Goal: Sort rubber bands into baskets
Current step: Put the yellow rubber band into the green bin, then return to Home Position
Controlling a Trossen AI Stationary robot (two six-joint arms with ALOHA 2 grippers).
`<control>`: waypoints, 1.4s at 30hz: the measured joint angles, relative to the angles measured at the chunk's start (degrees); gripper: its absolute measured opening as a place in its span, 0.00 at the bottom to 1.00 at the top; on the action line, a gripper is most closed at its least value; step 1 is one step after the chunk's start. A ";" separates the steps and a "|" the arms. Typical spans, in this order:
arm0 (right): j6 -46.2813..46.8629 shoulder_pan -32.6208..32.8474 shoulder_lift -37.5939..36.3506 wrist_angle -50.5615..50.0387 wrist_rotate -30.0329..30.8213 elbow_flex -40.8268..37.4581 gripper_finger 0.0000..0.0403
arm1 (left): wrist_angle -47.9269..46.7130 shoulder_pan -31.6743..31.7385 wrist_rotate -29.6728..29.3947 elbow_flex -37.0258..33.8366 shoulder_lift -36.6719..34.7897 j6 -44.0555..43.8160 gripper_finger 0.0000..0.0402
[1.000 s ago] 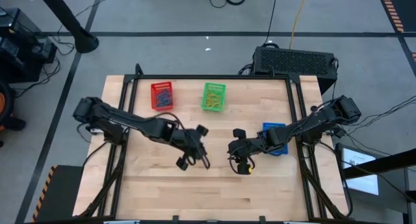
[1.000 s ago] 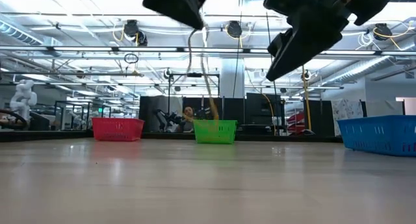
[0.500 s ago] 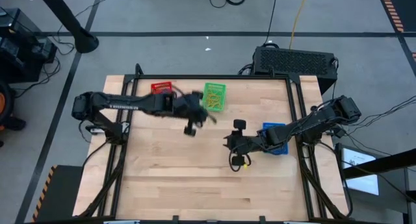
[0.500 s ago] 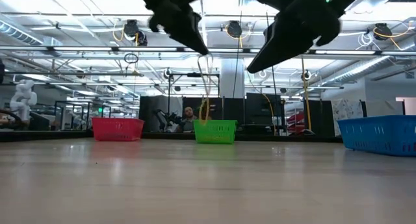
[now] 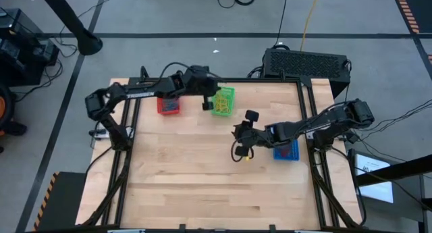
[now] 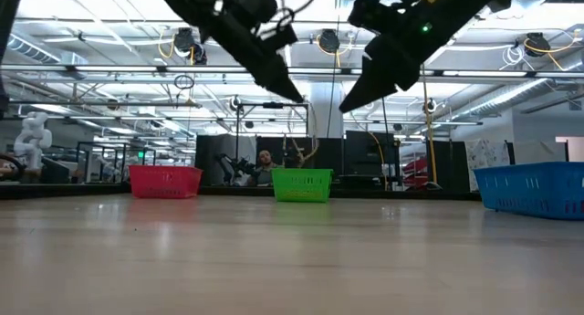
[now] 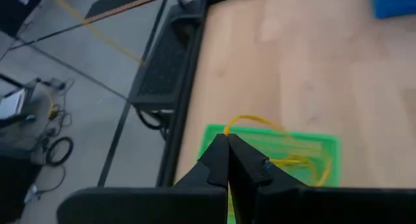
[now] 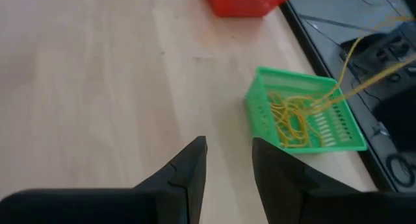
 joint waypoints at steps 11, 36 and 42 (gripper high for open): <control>1.09 -1.18 0.00 -0.73 -0.17 0.00 0.29 | 3.40 3.14 0.17 0.00 8.06 -0.30 0.00; 3.32 -1.02 0.00 -7.52 -0.38 -0.09 0.29 | -29.47 -3.71 -3.44 0.26 -3.42 -7.77 0.26; 6.70 -0.04 -0.22 -12.38 -3.46 -0.09 0.29 | -42.70 -5.68 -1.16 -1.48 -12.35 -17.08 0.26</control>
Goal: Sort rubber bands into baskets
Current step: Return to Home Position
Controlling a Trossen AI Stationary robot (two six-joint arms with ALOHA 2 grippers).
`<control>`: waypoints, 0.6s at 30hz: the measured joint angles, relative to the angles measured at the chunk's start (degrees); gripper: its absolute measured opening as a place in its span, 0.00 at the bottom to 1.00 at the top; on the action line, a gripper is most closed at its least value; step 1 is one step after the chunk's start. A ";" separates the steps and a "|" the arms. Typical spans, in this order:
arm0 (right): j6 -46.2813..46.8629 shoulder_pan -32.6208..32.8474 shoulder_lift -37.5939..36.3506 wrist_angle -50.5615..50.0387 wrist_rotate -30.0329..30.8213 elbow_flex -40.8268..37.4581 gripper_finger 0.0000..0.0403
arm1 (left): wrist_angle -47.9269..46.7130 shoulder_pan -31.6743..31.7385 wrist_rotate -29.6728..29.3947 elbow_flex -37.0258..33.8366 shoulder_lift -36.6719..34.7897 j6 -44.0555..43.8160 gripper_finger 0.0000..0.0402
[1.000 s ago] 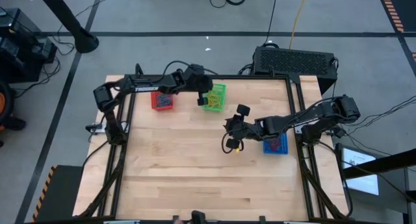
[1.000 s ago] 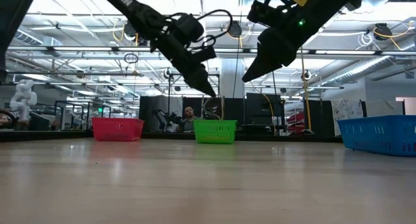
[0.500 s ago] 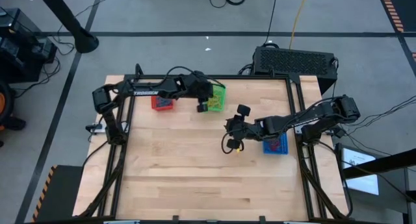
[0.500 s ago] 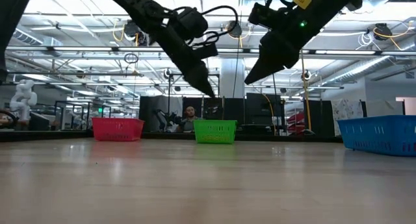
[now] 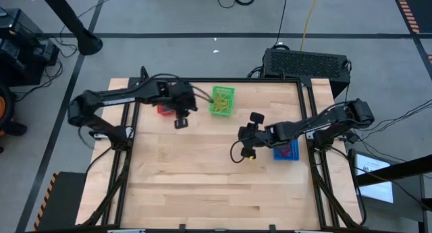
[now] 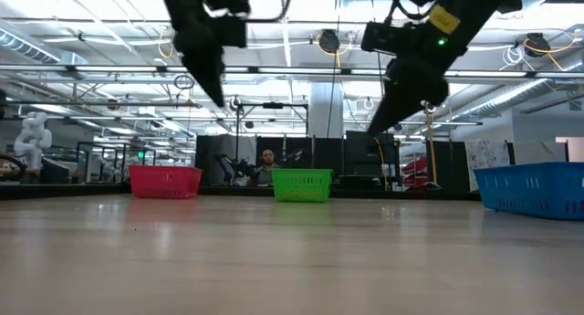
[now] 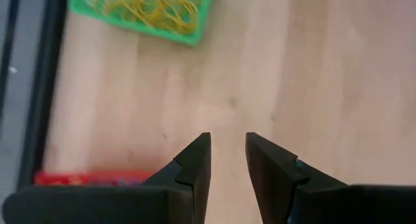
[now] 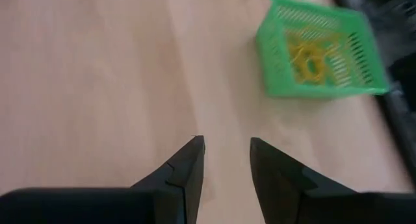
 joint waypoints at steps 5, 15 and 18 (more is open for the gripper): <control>5.15 1.24 -1.11 -2.10 -4.83 1.55 0.29 | -0.59 -3.98 0.33 -6.77 -8.89 -6.04 0.26; 6.85 3.35 -5.07 -6.79 -5.59 4.40 0.29 | 22.50 -16.40 0.84 -29.84 -27.46 -18.94 0.26; 6.81 3.93 -6.06 -7.95 -5.65 4.39 0.29 | 36.48 -19.59 0.87 -36.15 -30.37 -19.37 0.26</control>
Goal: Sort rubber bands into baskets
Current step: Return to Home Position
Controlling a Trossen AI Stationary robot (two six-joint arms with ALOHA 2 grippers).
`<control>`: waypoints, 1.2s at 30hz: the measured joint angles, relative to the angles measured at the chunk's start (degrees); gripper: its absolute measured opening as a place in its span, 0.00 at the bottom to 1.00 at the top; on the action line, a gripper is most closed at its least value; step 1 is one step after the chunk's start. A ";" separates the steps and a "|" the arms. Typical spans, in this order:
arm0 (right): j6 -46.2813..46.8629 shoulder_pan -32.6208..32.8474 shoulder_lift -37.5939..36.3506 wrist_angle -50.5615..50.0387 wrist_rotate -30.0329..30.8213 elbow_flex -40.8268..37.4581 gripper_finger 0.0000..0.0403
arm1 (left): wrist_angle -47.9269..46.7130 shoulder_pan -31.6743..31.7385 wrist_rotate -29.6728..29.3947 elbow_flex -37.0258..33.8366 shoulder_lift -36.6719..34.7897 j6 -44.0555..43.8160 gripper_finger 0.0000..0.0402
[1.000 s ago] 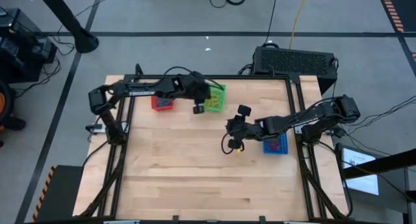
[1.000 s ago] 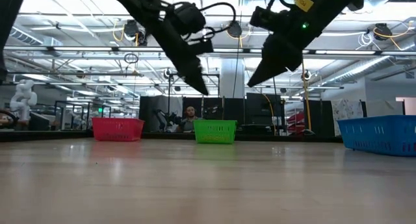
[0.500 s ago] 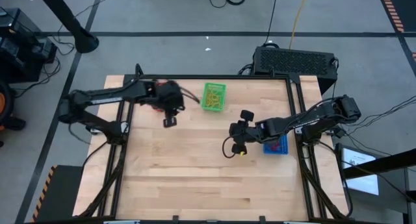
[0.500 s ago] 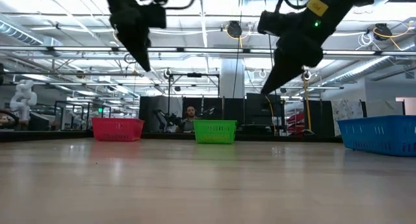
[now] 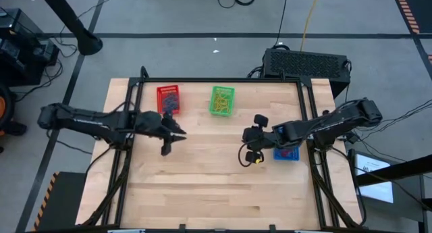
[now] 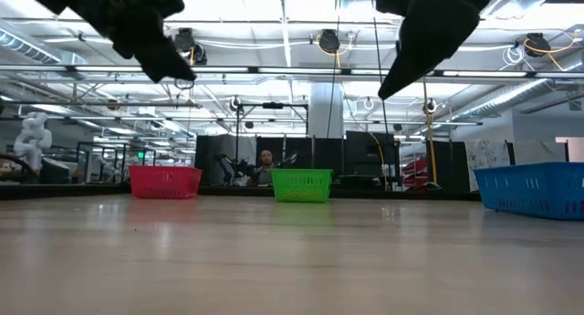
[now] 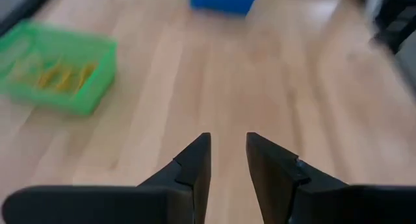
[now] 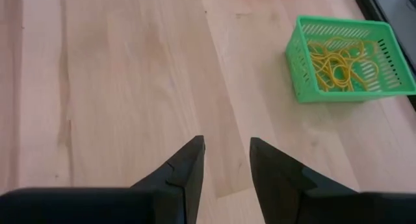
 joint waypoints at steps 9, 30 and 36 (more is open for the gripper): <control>-1.50 -0.02 -7.71 -4.84 0.04 -2.55 0.29 | 24.43 -2.46 -1.84 -10.58 -0.56 3.44 0.26; 2.60 -2.02 -56.92 26.84 -7.94 -45.45 0.28 | 15.89 0.14 -5.96 -11.86 -15.83 9.64 0.26; 1.17 -2.05 -65.89 26.77 -9.20 -50.71 0.16 | 14.71 1.12 -6.68 -14.38 -23.88 7.63 0.26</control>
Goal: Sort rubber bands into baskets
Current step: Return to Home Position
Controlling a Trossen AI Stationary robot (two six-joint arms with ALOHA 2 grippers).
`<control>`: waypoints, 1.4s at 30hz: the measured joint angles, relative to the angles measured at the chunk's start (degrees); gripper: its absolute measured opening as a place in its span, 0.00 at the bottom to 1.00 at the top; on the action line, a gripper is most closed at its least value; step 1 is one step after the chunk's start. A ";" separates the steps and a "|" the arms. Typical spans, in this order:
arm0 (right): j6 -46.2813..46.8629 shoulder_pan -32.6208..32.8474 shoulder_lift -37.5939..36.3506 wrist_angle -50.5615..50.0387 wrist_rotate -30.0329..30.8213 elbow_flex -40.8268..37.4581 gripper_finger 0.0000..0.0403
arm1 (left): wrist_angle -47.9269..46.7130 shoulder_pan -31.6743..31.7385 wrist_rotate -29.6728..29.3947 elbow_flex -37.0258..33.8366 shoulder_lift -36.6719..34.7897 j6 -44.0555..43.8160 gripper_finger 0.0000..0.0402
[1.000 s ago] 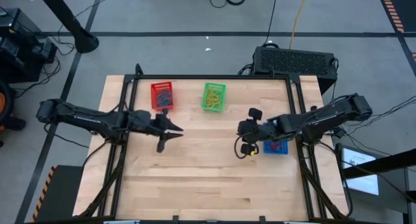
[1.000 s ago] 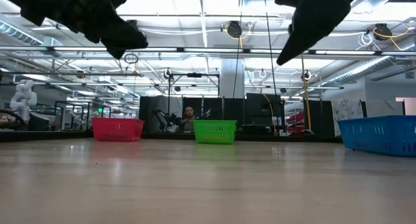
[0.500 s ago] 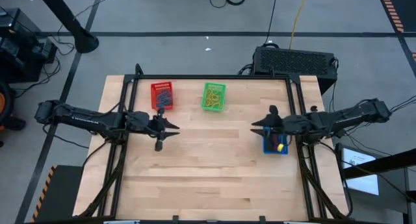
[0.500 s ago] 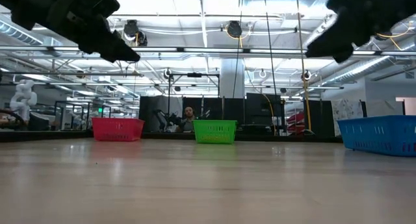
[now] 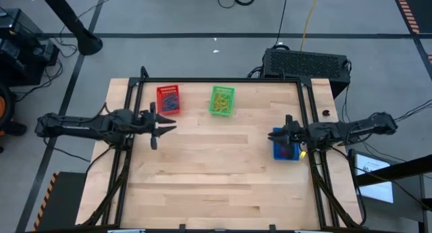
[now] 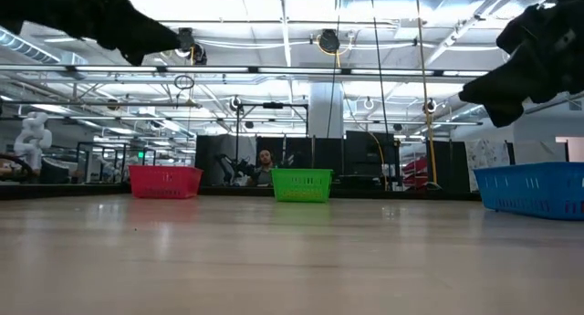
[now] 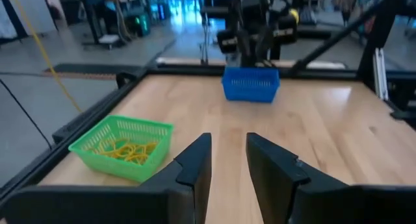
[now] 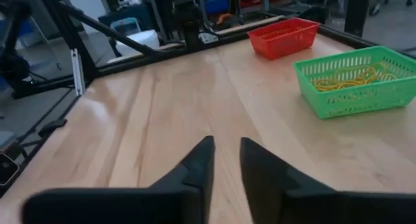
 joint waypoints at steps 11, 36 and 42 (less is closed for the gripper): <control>-4.28 0.04 -4.87 0.24 -0.17 -0.75 0.01 | 20.30 -0.02 -2.78 -18.00 -9.65 -2.71 0.26; -5.75 0.04 -5.62 5.67 -2.95 -4.65 0.00 | 7.65 -0.04 -8.55 -20.21 -9.76 -2.98 0.26; -5.70 0.04 -5.62 5.65 -2.95 -4.65 0.00 | 7.72 -0.04 -8.53 -20.21 -9.76 -3.01 0.26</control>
